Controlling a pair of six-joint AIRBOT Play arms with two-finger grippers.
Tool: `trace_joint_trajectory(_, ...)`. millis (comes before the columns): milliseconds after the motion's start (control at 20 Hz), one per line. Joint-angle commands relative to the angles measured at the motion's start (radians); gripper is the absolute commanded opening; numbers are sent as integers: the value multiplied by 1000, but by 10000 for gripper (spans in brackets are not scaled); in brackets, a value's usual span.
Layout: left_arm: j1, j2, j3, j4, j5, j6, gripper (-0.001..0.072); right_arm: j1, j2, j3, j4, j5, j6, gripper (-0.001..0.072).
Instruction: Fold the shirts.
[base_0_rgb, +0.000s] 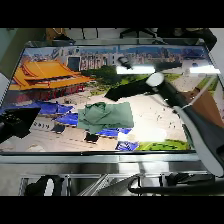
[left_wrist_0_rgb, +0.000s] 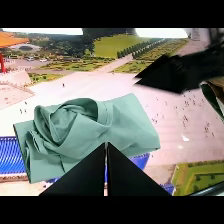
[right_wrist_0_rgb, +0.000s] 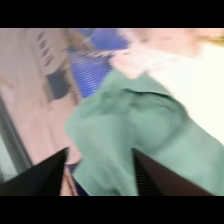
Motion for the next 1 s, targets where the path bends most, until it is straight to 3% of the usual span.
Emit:
trace_joint_trajectory(0,12,17,-16,-45,-14,1,12,-274,62,-6,-98,218,128,578)
trace_joint_trajectory(250,12,15,-15,-90,-15,2,12,-384,-17,-133,-125,253,106,582)
trace_joint_trajectory(350,12,15,-15,-90,-15,2,12,-369,-89,-158,-113,253,79,597)
trace_joint_trajectory(400,12,15,-15,-89,-16,2,12,-357,-133,-158,-102,253,75,642)
trace_joint_trajectory(850,12,15,-15,-89,-18,2,12,-198,-346,-158,43,216,-14,637)
trace_joint_trajectory(900,12,15,-15,-89,-18,2,12,-189,-345,-158,75,216,-34,593)
trace_joint_trajectory(950,12,15,-15,-89,-18,2,12,-184,-343,-156,113,221,-58,402)
